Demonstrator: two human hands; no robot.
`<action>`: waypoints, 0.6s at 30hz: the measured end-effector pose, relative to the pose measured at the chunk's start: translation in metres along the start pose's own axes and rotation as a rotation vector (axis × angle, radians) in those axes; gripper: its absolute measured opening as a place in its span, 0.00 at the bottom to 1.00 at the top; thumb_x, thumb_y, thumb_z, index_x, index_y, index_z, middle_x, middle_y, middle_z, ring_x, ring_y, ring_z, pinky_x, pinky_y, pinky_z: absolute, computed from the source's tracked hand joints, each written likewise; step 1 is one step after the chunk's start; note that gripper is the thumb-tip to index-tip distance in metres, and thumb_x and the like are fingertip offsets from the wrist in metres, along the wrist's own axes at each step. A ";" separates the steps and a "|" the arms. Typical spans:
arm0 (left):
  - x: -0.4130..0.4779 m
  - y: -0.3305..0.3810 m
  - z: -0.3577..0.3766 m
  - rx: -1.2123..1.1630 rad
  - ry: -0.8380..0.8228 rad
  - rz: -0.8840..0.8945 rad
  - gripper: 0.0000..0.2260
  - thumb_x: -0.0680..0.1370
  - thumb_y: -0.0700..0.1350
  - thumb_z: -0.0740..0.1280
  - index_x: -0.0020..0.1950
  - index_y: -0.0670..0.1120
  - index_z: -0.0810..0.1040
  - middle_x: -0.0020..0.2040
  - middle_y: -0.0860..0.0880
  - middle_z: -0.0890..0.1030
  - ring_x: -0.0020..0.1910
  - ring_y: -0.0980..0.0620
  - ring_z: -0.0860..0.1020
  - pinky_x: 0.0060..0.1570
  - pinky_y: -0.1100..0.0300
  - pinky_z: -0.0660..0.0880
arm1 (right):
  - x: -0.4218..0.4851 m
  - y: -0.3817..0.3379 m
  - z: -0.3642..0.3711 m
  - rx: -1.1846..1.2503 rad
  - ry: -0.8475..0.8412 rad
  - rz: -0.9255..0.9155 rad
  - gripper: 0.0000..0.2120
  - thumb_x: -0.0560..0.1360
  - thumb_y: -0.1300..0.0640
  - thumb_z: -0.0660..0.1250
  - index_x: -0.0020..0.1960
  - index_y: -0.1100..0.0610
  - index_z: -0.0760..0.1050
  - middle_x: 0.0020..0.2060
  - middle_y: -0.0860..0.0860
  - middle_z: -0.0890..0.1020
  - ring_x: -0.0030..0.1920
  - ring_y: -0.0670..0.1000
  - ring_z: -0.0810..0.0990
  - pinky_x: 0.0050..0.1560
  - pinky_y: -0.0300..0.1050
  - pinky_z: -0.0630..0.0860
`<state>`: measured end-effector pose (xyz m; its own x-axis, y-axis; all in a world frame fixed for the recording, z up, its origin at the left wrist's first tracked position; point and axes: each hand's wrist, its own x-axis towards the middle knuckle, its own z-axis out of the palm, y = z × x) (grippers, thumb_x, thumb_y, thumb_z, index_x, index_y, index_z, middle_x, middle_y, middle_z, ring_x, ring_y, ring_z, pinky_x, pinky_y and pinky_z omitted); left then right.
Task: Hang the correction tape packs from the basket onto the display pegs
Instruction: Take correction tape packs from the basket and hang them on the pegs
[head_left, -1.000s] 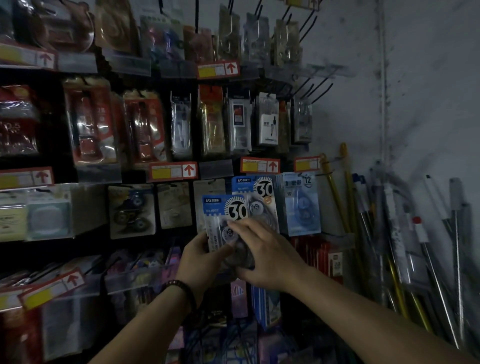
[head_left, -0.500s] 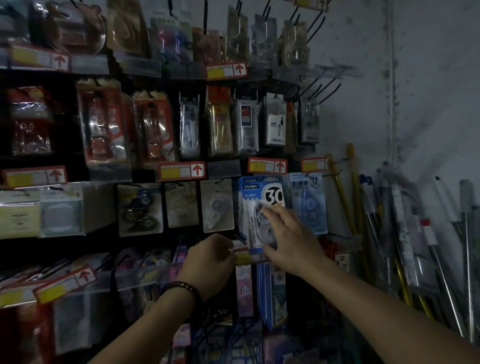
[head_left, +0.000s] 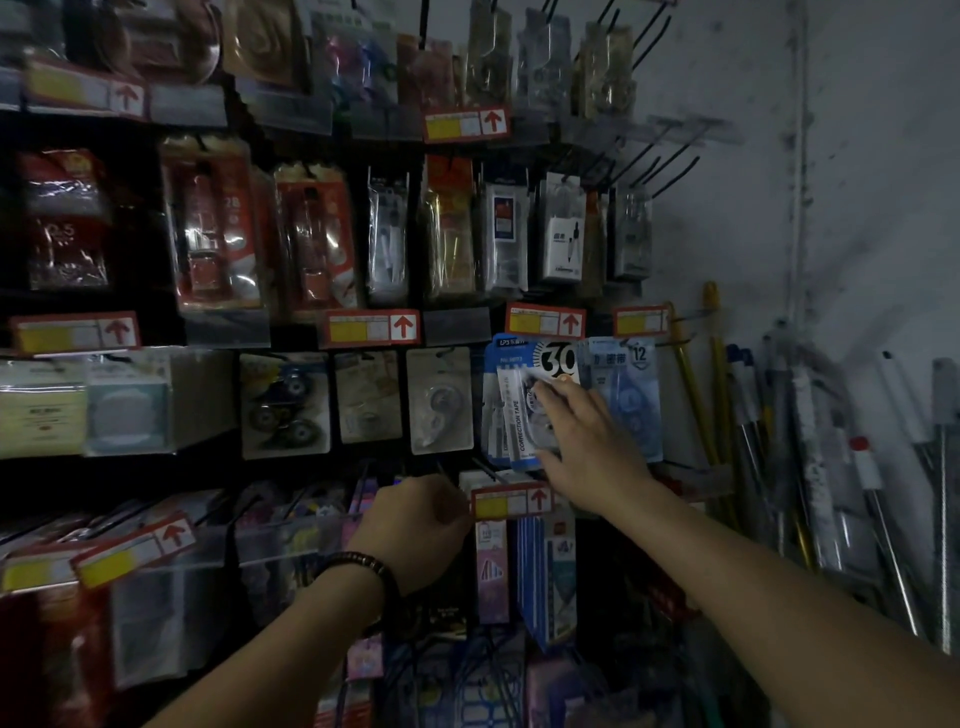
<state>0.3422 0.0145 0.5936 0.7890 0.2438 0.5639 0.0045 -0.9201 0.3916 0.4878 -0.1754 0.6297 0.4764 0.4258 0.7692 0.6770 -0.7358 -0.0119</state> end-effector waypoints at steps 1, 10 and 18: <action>0.000 -0.001 0.000 0.010 -0.005 0.001 0.10 0.79 0.53 0.70 0.53 0.49 0.85 0.52 0.52 0.87 0.53 0.52 0.83 0.53 0.57 0.80 | 0.001 0.000 -0.001 0.002 -0.006 0.003 0.40 0.80 0.51 0.68 0.85 0.51 0.51 0.79 0.48 0.57 0.76 0.55 0.60 0.69 0.57 0.75; -0.006 -0.010 0.001 0.025 -0.083 -0.020 0.07 0.79 0.52 0.70 0.49 0.50 0.85 0.49 0.53 0.87 0.52 0.52 0.84 0.49 0.61 0.77 | -0.003 -0.002 -0.012 0.119 -0.034 0.026 0.41 0.80 0.49 0.69 0.85 0.49 0.50 0.78 0.46 0.58 0.78 0.52 0.56 0.73 0.53 0.68; -0.009 -0.013 0.003 -0.001 -0.112 -0.001 0.05 0.79 0.52 0.70 0.43 0.58 0.80 0.44 0.57 0.84 0.48 0.56 0.83 0.46 0.62 0.77 | 0.004 0.003 -0.014 0.074 -0.112 0.030 0.42 0.78 0.49 0.68 0.85 0.47 0.49 0.76 0.47 0.61 0.76 0.52 0.60 0.71 0.57 0.72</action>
<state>0.3366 0.0228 0.5810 0.8527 0.2085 0.4790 0.0043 -0.9197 0.3926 0.4838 -0.1836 0.6413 0.5541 0.4632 0.6917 0.6990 -0.7101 -0.0844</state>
